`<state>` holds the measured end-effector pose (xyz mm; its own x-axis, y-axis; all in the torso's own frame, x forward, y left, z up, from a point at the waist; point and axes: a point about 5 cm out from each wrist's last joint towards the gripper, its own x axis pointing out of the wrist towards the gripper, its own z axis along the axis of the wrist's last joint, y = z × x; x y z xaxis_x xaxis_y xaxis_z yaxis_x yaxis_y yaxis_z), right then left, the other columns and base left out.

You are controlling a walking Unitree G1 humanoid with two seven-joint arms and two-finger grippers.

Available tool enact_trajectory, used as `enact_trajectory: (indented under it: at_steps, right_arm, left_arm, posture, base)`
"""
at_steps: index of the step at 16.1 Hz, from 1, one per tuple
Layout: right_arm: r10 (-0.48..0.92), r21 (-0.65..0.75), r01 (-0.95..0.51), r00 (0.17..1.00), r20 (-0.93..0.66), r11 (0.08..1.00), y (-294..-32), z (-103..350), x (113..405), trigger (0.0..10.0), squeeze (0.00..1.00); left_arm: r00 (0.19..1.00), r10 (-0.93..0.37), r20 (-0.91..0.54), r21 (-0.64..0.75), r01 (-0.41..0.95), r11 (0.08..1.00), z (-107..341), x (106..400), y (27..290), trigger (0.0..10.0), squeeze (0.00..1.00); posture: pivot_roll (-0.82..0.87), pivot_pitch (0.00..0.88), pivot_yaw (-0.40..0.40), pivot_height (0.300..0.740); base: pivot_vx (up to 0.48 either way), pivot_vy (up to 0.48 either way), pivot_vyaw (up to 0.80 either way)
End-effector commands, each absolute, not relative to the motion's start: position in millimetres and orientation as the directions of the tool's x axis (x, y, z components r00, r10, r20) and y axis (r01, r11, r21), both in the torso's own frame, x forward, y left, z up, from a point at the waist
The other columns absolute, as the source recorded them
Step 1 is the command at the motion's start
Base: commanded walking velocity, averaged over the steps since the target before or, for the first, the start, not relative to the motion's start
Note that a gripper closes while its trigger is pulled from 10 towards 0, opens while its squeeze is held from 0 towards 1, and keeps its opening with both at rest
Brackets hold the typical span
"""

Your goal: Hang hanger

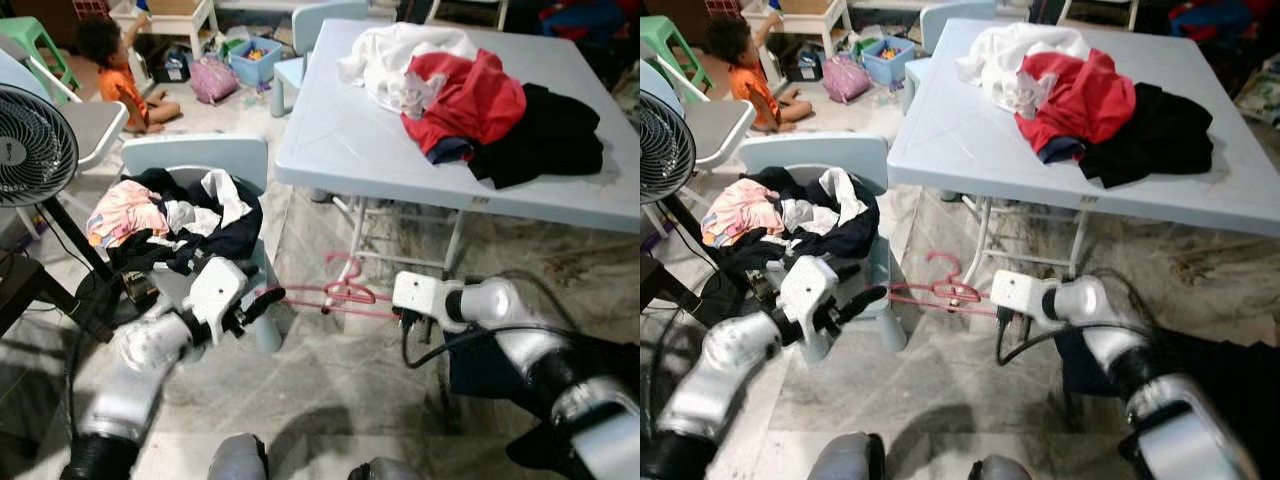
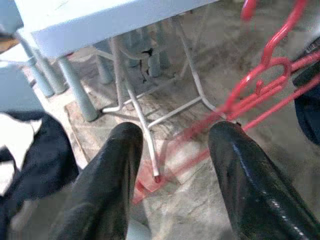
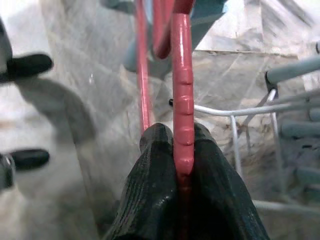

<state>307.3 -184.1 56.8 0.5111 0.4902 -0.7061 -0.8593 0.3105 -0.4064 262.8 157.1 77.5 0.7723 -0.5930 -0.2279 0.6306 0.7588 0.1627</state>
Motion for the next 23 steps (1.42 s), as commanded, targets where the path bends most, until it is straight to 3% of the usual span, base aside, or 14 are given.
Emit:
enact_trajectory:
  at_steps: [1,3,4,6,7,8,9,12,15,19,23]
  right_arm:
    - [0.487,-0.387,-0.783,0.611,-0.624,0.487,-189.2,54.3,303.5,0.0,0.00]
    - [0.462,-0.325,-0.678,0.706,-0.536,0.659,-190.4,46.6,293.2,0.3,0.00]
    - [0.449,-0.301,-0.625,0.751,-0.485,0.720,-188.1,47.0,290.1,1.7,0.00]
    - [0.427,-0.261,-0.554,0.804,-0.414,0.791,-182.5,47.3,280.7,2.6,0.00]
    - [0.415,-0.228,-0.516,0.829,-0.375,0.826,-179.2,48.2,276.3,7.7,0.00]
    - [0.403,-0.172,-0.472,0.855,-0.326,0.864,-174.6,50.8,273.0,10.0,0.00]
    - [0.374,-0.116,-0.416,0.886,-0.273,0.902,-168.7,54.2,269.6,10.0,0.00]
    - [0.323,-0.057,-0.340,0.925,-0.201,0.939,-159.2,60.0,266.0,10.0,0.00]
    - [0.274,-0.026,-0.283,0.945,-0.181,0.959,-155.3,63.5,264.5,10.0,0.00]
    - [0.234,-0.008,-0.239,0.958,-0.167,0.971,-160.3,68.0,266.1,10.0,0.00]
    - [0.155,0.037,-0.151,0.968,-0.196,0.988,-168.2,65.4,267.5,10.0,0.00]
  left_arm:
    - [0.861,-0.476,-0.179,0.181,0.504,0.844,79.3,266.9,163.5,10.0,1.00]
    - [0.925,-0.354,-0.141,0.118,0.371,0.921,78.3,274.5,167.0,10.0,1.00]
    - [0.943,-0.306,-0.130,0.122,0.322,0.939,79.0,278.1,170.1,10.0,1.00]
    - [0.964,-0.239,-0.114,0.108,0.251,0.962,80.5,282.3,174.2,10.0,1.00]
    - [0.963,-0.240,-0.125,0.106,0.254,0.962,78.9,281.1,173.2,10.0,1.00]
    - [0.960,-0.247,-0.135,0.084,0.260,0.962,76.5,279.8,170.3,10.0,1.00]
    - [0.958,-0.250,-0.143,0.060,0.260,0.964,73.2,277.8,166.0,10.0,0.01]
    - [0.954,-0.251,-0.163,0.012,0.256,0.967,68.3,278.5,158.6,10.0,0.00]
    - [0.948,-0.267,-0.176,-0.025,0.267,0.963,66.8,280.4,151.6,10.0,0.00]
    - [0.940,-0.295,-0.174,-0.044,0.292,0.955,66.1,280.9,144.6,10.0,0.00]
    - [0.932,-0.317,-0.173,-0.048,0.314,0.948,66.3,282.6,141.2,10.0,0.00]
  posture:
    - [-0.02,0.000,-0.022,0.740]
    - [-0.02,0.000,-0.020,0.740]
    - [-0.03,0.000,-0.015,0.740]
    - [-0.06,0.000,0.003,0.740]
    - [-0.06,0.000,0.006,0.740]
    - [-0.07,0.000,0.013,0.740]
    - [-0.08,0.000,0.024,0.740]
    - [-0.08,0.000,0.027,0.740]
    - [-0.09,0.000,0.025,0.740]
    - [-0.10,0.000,0.023,0.740]
    - [-0.10,0.000,0.022,0.740]
  base:
    - [0.000,0.000,0.00]
    - [0.000,0.000,0.00]
    - [0.000,0.000,0.00]
    - [0.000,0.000,0.00]
    - [0.000,0.000,0.00]
    - [0.000,0.000,0.00]
    - [0.000,0.000,0.00]
    - [0.000,0.000,0.00]
    - [0.000,0.000,-0.80]
    - [0.000,0.388,-0.72]
    - [0.000,0.480,0.00]
